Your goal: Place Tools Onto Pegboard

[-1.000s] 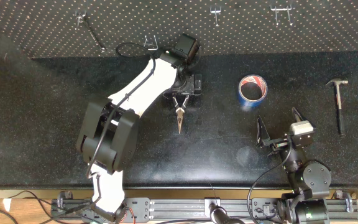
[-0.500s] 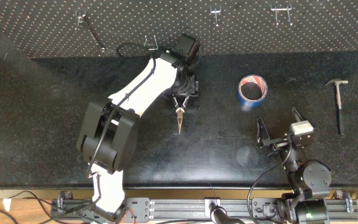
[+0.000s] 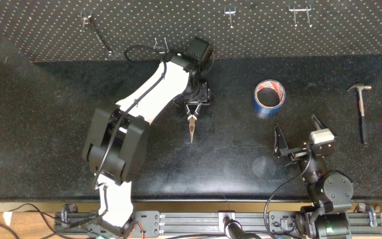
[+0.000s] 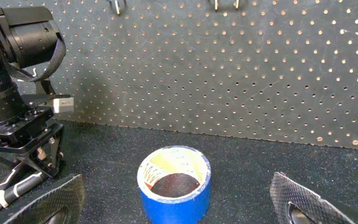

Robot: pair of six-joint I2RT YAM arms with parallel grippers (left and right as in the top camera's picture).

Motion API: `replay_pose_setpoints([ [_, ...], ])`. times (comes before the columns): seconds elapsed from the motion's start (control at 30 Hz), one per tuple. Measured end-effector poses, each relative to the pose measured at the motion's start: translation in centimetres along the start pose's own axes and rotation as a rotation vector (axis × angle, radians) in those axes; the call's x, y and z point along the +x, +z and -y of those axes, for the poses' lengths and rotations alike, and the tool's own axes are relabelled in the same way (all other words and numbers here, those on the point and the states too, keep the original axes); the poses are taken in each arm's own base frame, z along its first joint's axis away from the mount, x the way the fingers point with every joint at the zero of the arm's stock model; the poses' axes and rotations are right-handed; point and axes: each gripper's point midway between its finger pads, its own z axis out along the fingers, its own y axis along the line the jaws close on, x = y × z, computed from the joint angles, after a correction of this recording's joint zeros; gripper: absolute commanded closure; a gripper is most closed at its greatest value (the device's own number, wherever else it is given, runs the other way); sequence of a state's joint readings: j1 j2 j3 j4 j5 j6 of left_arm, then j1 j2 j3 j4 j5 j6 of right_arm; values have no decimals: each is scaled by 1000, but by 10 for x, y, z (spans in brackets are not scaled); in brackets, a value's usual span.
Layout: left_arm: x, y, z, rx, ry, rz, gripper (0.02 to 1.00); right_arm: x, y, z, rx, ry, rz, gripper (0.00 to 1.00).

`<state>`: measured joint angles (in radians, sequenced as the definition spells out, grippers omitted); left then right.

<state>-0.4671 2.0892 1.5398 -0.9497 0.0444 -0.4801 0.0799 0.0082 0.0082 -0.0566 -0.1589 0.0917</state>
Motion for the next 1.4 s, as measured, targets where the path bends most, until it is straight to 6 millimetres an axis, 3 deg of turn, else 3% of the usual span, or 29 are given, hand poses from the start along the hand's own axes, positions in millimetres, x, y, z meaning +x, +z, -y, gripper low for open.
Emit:
replay_pose_setpoints([
  [0.2, -1, 0, -2, -10, -4, 3, 406, 0, 0, 0, 0, 0, 0, 25],
  [0.47, 0, 0, -2, -11, -4, 1, 450, 0, 0, 0, 0, 0, 0, 25],
  [0.7, 0, 0, -2, -11, -4, 1, 592, 0, 0, 0, 0, 0, 0, 25],
  [0.87, 0, 0, -2, -11, -4, 1, 606, 0, 0, 0, 0, 0, 0, 25],
  [0.93, 0, 0, -2, -11, -4, 1, 671, 0, 0, 0, 0, 0, 0, 25],
  [1.17, 0, 0, -2, -11, -4, 0, 713, 0, 0, 0, 0, 0, 0, 25],
  [1.2, 0, 0, -2, -11, -4, 0, 783, 0, 0, 0, 0, 0, 0, 25],
  [1.23, 0, 0, -2, -11, -4, 0, 989, 0, 0, 0, 0, 0, 0, 25],
  [1.4, 0, 0, -2, -11, -4, -2, 991, 0, 0, 0, 0, 0, 0, 25],
])
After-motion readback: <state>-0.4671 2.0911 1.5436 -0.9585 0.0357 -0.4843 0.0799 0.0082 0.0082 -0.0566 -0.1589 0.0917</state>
